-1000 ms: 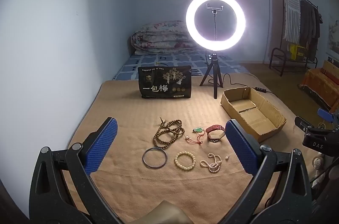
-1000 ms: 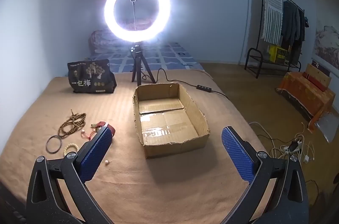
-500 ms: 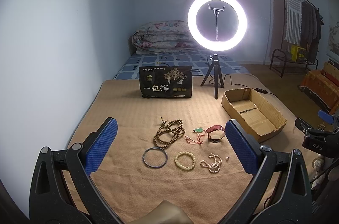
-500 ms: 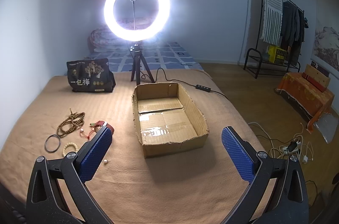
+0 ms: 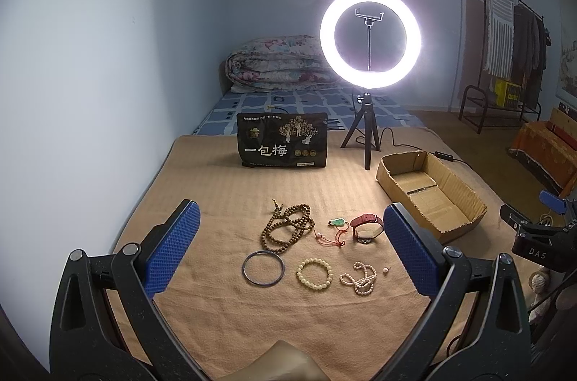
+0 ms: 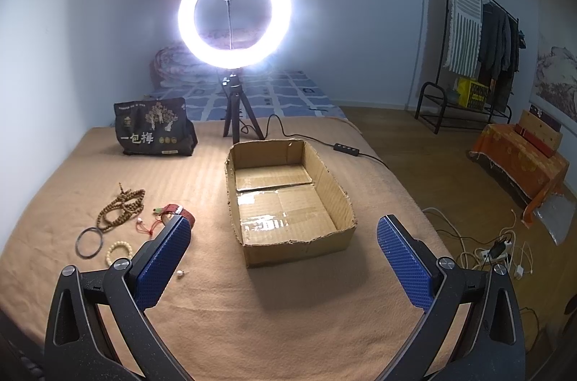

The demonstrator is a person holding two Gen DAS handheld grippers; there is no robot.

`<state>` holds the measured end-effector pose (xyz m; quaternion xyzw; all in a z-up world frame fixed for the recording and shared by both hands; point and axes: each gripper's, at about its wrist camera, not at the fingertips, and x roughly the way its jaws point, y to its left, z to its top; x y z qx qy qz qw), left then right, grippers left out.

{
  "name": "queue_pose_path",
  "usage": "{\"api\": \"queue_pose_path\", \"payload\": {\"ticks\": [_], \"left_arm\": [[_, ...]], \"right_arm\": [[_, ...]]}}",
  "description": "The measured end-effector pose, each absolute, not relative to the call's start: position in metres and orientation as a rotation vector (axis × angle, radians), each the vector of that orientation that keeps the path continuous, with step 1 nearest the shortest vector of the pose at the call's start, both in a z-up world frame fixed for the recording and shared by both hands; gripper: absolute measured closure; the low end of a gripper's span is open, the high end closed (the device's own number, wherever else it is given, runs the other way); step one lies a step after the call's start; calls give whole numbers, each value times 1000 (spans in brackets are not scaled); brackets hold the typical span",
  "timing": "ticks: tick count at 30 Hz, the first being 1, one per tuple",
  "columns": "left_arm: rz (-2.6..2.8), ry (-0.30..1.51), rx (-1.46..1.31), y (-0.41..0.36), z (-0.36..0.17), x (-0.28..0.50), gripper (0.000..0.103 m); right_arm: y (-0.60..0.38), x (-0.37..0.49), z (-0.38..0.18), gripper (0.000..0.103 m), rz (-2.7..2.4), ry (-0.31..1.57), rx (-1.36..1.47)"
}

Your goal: Organize jewelry

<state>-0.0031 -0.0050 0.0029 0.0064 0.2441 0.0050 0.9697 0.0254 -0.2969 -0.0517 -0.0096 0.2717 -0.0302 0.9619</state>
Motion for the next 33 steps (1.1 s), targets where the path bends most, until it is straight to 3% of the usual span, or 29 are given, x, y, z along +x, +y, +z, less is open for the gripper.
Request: {"api": "queue_pose_path", "payload": {"ticks": [33], "left_arm": [[10, 498, 8, -4, 0, -3, 0]], "right_arm": [[-294, 27, -51, 0, -51, 571, -23]]}}
